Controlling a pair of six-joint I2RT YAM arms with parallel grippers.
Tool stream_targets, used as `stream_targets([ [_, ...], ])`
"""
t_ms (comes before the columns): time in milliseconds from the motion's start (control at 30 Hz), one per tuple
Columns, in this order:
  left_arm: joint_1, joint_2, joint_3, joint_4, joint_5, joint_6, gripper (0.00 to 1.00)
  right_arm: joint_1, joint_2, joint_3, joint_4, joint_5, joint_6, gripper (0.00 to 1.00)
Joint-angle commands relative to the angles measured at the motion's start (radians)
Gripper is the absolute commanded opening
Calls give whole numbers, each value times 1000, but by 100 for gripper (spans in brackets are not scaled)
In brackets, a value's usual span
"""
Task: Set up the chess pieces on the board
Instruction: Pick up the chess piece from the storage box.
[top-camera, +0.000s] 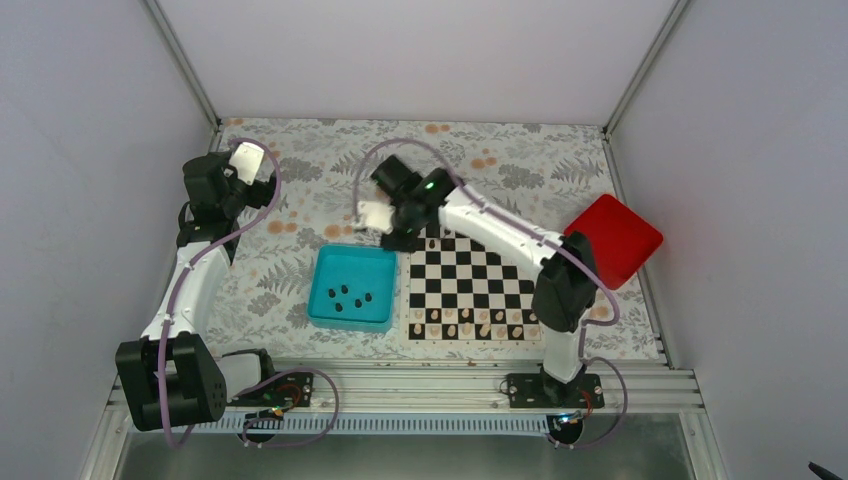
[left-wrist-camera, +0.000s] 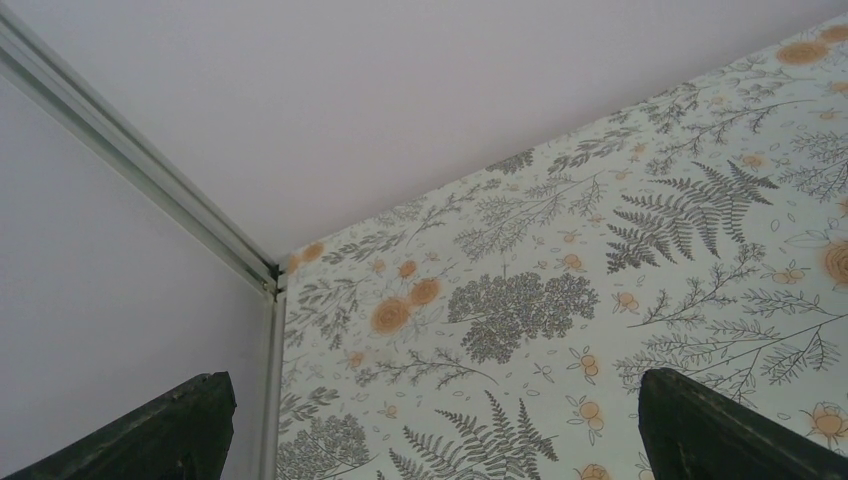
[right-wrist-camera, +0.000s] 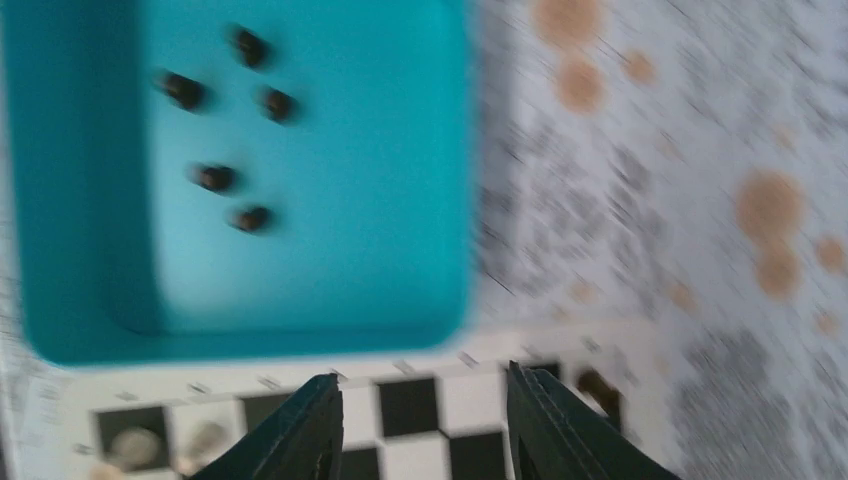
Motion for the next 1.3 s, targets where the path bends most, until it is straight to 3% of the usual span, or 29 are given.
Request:
stream_targets([
  [0,4,-5,19,3,24,-2,100,153,69,35,-4,-7,28,45],
  [533,5,-11,7,11,18,-2,100,278,355,176,126,8,26,45],
  [1267,5,-5,-3,22,14,4,100,287,432,150,182,-27,15,42],
])
